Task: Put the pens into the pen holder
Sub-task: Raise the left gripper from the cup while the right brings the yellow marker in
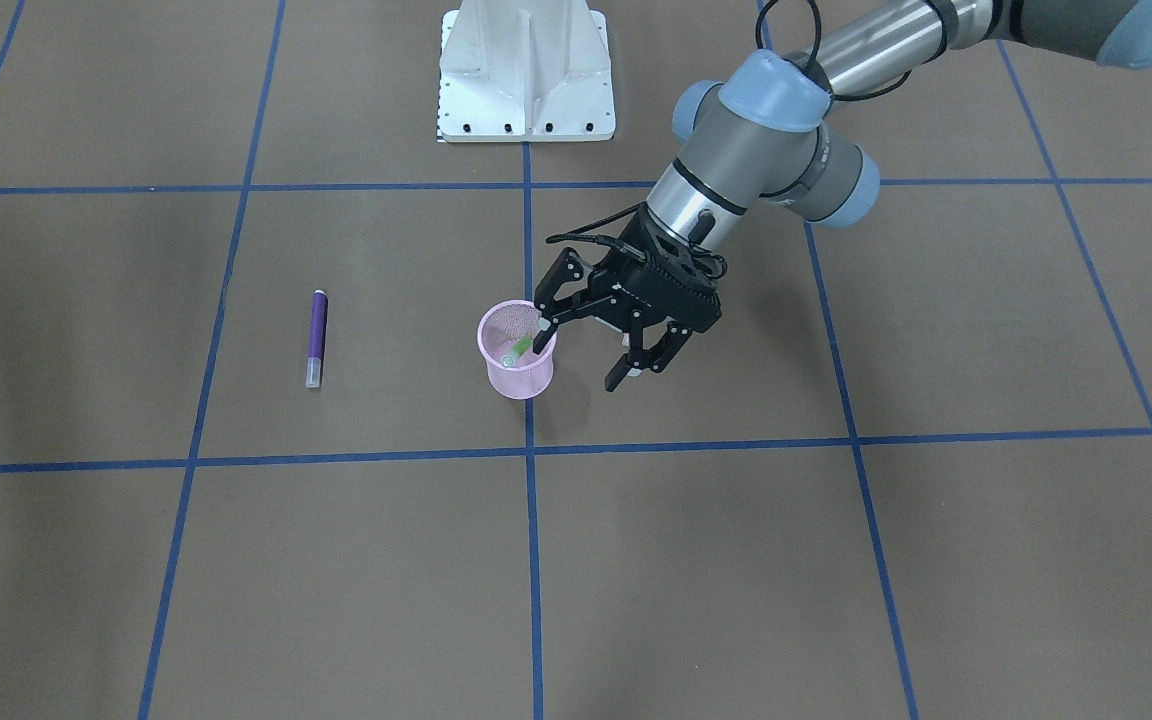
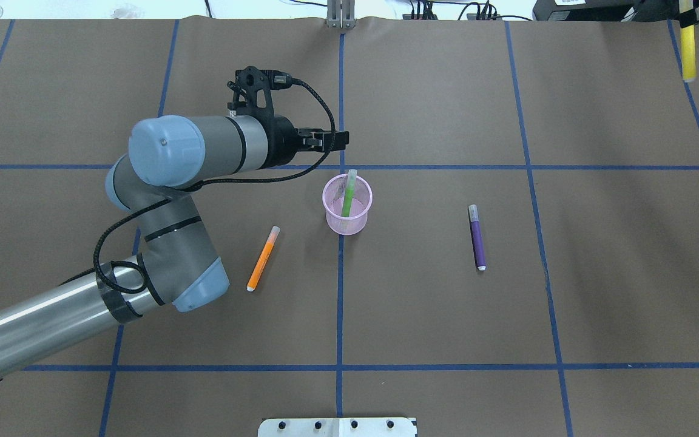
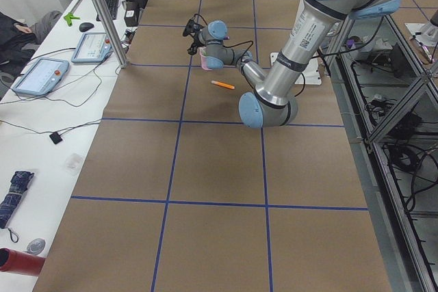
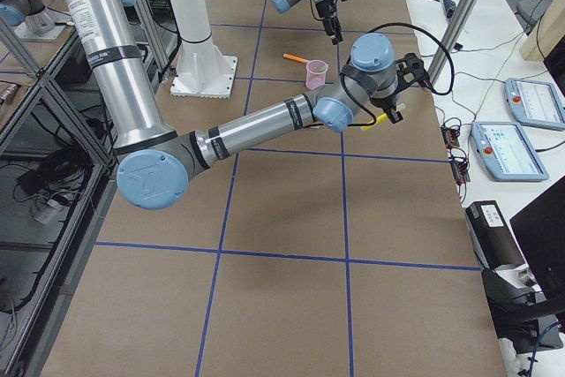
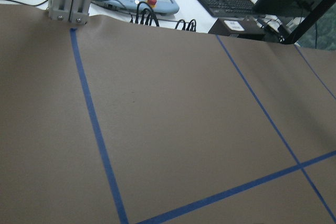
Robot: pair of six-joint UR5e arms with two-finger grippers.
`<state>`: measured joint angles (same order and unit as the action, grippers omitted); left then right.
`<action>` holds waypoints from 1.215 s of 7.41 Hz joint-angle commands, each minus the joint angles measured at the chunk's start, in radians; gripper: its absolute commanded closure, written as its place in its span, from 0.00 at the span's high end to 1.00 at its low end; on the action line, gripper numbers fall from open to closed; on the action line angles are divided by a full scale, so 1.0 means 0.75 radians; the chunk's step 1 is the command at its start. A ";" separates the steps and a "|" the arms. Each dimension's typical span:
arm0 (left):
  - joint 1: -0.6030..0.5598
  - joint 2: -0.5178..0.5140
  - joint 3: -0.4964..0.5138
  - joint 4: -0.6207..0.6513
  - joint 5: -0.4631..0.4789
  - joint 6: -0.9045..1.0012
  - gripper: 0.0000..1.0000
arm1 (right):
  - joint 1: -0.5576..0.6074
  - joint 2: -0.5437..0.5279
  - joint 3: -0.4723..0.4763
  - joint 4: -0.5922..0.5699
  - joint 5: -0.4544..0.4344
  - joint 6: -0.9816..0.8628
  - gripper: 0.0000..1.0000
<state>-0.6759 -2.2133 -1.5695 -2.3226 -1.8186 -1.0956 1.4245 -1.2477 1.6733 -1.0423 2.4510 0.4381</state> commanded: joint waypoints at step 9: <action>0.116 0.053 -0.260 0.825 -0.175 0.234 0.86 | -0.420 -0.130 -0.032 0.900 -0.493 0.751 0.00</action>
<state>-0.6037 -2.1665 -1.7907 -1.7173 -1.9490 -0.9382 1.1961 -1.3324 1.6478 -0.4467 2.1829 0.9272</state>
